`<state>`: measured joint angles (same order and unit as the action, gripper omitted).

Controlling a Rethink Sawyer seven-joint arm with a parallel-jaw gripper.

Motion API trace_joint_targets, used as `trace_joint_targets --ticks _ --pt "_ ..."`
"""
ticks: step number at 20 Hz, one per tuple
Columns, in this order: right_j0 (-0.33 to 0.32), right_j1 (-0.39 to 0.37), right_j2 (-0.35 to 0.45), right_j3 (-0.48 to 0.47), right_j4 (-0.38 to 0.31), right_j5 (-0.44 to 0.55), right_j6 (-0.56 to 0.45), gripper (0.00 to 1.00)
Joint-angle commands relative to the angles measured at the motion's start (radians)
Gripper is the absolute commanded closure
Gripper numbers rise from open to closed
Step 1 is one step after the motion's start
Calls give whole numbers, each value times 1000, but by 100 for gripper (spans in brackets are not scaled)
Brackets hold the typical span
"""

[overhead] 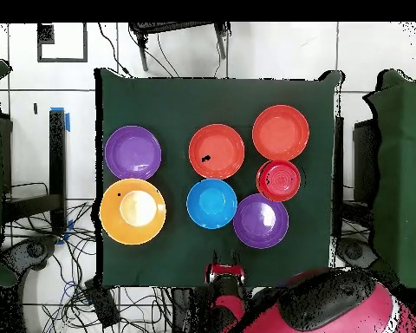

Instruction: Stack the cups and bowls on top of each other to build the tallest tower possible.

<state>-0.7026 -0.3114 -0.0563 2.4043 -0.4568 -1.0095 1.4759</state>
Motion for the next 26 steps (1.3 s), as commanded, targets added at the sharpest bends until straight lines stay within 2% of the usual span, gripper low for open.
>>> trace_joint_targets --ticks 1,5,7,13,21,26 --pt "82 -119 -35 -57 -120 399 -17 0" --pt "112 -87 -65 -88 -140 395 4 0" --pt "156 -51 -96 -120 -144 387 9 0" --pt "290 99 -148 -197 -117 268 61 0" --pt "417 136 -191 -223 -69 223 91 0" --pt "519 128 -217 -248 -38 220 84 0"
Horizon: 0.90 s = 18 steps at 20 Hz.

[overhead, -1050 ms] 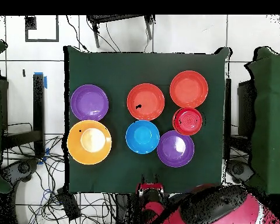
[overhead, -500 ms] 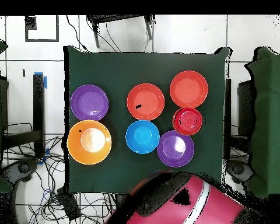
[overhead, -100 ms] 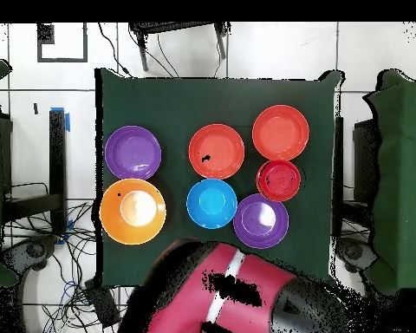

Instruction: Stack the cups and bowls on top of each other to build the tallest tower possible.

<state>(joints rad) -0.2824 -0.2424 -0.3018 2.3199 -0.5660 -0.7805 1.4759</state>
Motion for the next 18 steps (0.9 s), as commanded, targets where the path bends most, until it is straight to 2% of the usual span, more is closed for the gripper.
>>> trace_joint_targets --ticks 1,6,11,18 --pt "120 53 24 -168 79 -1 84 0" --pt "216 16 -6 -196 115 51 76 0" --pt "263 -32 -5 -217 121 121 90 0" --pt "347 -86 -17 -242 156 274 81 0"
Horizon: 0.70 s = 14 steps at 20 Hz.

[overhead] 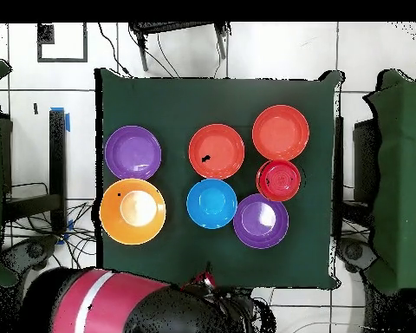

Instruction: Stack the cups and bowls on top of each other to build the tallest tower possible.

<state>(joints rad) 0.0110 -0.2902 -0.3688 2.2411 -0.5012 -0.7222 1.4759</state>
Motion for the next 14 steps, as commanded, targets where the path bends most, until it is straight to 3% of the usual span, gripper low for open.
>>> trace_joint_targets --ticks 1,9,14 --pt "65 -44 48 -166 97 236 81 0" --pt "116 -70 41 -209 99 333 88 0" --pt "120 -118 55 -238 70 458 69 0"
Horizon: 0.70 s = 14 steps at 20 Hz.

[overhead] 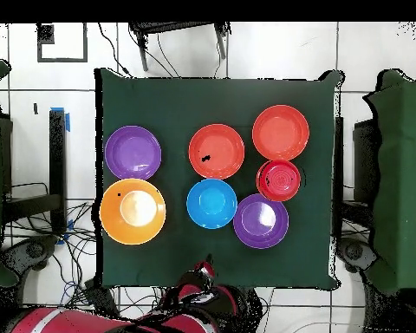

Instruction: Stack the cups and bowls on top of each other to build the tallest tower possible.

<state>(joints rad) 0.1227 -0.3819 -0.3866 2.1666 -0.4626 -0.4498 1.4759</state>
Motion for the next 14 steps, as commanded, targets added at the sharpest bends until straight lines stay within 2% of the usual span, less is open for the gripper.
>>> trace_joint_targets --ticks 1,7,14 --pt "-3 -39 87 -166 19 208 68 0" --pt "-27 -70 133 -193 -5 286 69 0" --pt "-16 -81 167 -242 12 361 76 0"
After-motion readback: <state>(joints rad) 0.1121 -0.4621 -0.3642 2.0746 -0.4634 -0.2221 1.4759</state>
